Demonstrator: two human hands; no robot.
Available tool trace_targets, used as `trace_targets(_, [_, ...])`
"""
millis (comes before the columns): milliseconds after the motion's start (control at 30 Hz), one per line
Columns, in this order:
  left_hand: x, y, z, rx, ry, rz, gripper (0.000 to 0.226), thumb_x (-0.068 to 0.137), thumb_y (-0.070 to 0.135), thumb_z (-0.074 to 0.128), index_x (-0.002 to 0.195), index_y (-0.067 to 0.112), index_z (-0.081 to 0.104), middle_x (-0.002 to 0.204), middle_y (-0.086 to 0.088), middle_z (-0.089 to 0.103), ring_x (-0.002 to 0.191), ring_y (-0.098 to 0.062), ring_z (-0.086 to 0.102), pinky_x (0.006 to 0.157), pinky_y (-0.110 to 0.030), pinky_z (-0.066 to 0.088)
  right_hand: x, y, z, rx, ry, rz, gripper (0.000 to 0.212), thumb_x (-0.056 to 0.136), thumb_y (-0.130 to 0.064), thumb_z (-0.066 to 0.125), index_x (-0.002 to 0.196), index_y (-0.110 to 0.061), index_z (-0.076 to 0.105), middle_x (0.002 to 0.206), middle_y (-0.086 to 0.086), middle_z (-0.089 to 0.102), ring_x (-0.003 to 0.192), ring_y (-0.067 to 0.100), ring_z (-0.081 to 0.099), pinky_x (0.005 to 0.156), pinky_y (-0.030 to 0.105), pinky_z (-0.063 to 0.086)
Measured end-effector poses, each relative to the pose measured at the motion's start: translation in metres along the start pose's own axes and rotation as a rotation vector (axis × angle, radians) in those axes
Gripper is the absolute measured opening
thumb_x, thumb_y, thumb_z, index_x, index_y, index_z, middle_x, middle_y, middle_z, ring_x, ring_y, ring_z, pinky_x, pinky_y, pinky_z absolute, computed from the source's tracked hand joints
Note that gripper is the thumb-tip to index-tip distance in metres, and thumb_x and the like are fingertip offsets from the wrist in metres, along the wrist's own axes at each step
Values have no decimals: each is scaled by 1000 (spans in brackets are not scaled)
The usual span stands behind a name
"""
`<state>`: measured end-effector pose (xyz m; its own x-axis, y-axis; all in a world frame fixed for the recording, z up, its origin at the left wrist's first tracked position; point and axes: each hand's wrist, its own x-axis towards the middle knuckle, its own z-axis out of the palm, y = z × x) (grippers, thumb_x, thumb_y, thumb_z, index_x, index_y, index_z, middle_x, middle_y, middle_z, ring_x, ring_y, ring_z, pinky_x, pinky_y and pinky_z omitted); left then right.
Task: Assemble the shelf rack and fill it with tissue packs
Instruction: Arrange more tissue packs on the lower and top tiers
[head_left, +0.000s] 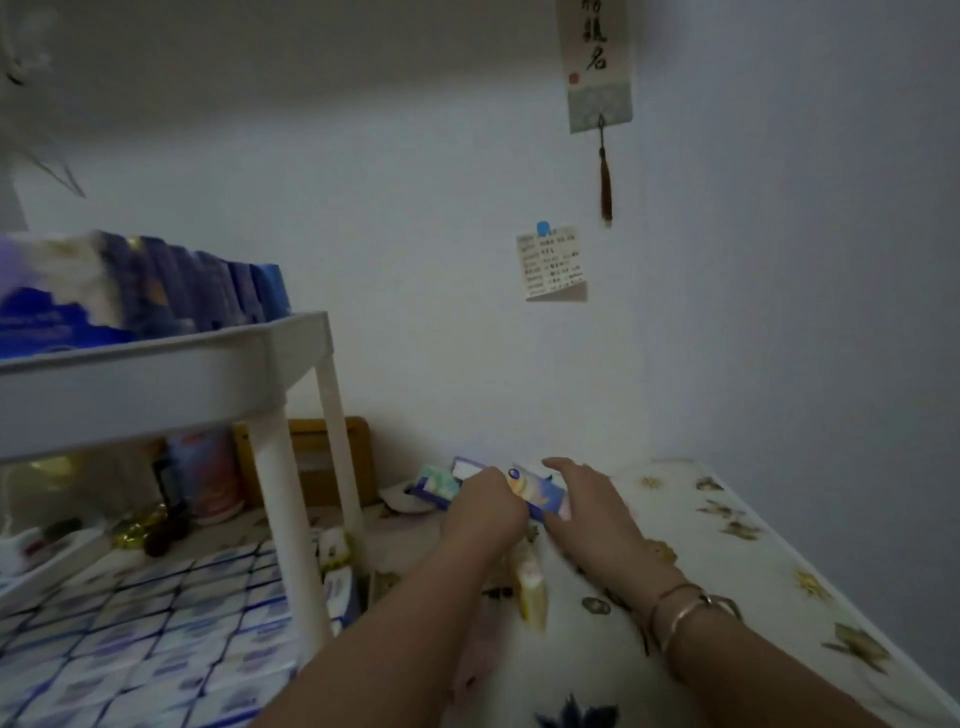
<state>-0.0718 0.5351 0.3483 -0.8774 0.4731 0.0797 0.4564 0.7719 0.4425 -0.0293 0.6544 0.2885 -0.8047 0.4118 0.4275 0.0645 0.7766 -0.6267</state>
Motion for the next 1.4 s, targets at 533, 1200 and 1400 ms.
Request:
trace_targets(533, [-46,27,-39,-467,135,24,37,91,1,45,128,6,41,121,-11,53,88,-20,48,73,-31,44,-11,-53,-49,304,79,14,14,86,-15,62,99,-11,60,91,3,65,84,22,61,68,30,48])
trace_targets(1200, [-275,-99,-316,-259,793,323,28,87,2,51,102,23,61,108,8,63,97,-10,59,73,-17,44,-121,-386,-111,719,166,-477,15,94,-17,52,108,-19,45,93,5,63,74,15,57,57,27,46])
trace_targets(1400, [-281,-200,-348,-96,706,43,32,80,21,72,110,24,63,116,1,63,89,-9,56,69,-19,41,-120,-443,-62,583,-4,-595,19,95,-18,55,111,-28,49,95,2,62,80,4,59,48,9,43])
